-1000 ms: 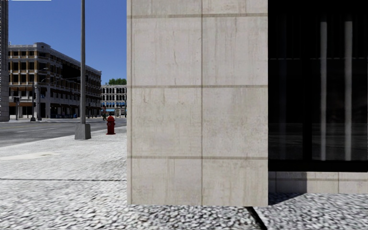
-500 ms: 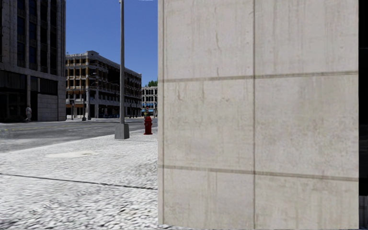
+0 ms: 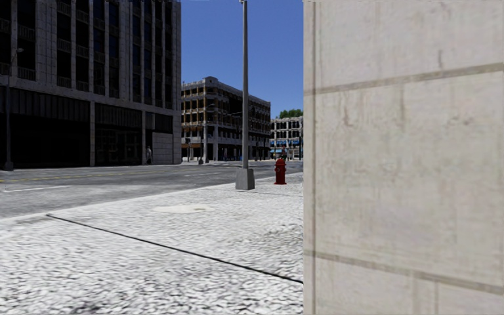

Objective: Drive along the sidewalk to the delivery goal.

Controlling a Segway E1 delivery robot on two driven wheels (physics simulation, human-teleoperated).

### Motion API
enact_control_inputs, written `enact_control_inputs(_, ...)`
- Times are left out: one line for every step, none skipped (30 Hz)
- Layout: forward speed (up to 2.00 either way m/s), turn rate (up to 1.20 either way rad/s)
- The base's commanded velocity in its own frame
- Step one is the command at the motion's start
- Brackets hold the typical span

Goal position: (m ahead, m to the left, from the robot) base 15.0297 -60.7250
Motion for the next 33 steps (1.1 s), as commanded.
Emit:
enact_control_inputs(0.00,0.00)
enact_control_inputs(0.00,0.00)
enact_control_inputs(0.00,0.00)
enact_control_inputs(0.00,0.00)
enact_control_inputs(0.00,0.00)
enact_control_inputs(0.00,0.00)
enact_control_inputs(0.00,0.00)
enact_control_inputs(0.00,0.00)
enact_control_inputs(0.00,0.00)
enact_control_inputs(0.00,0.00)
enact_control_inputs(0.00,0.00)
enact_control_inputs(0.00,0.00)
enact_control_inputs(0.00,0.00)
enact_control_inputs(0.00,0.00)
enact_control_inputs(0.00,0.08)
enact_control_inputs(-0.02,0.19)
enact_control_inputs(-0.48,0.29)
enact_control_inputs(-0.82,0.36)
enact_control_inputs(-0.82,0.36)
enact_control_inputs(-0.92,0.42)
enact_control_inputs(-0.96,0.46)
enact_control_inputs(-0.97,0.49)
enact_control_inputs(-0.97,0.49)
enact_control_inputs(-0.98,0.51)
enact_control_inputs(-0.98,0.56)
enact_control_inputs(-0.98,0.59)
enact_control_inputs(-0.98,0.62)
enact_control_inputs(-0.98,0.62)
enact_control_inputs(-0.98,0.62)
enact_control_inputs(-0.97,0.62)
enact_control_inputs(-0.97,0.62)
enact_control_inputs(-0.97,0.62)
enact_control_inputs(-0.97,0.62)
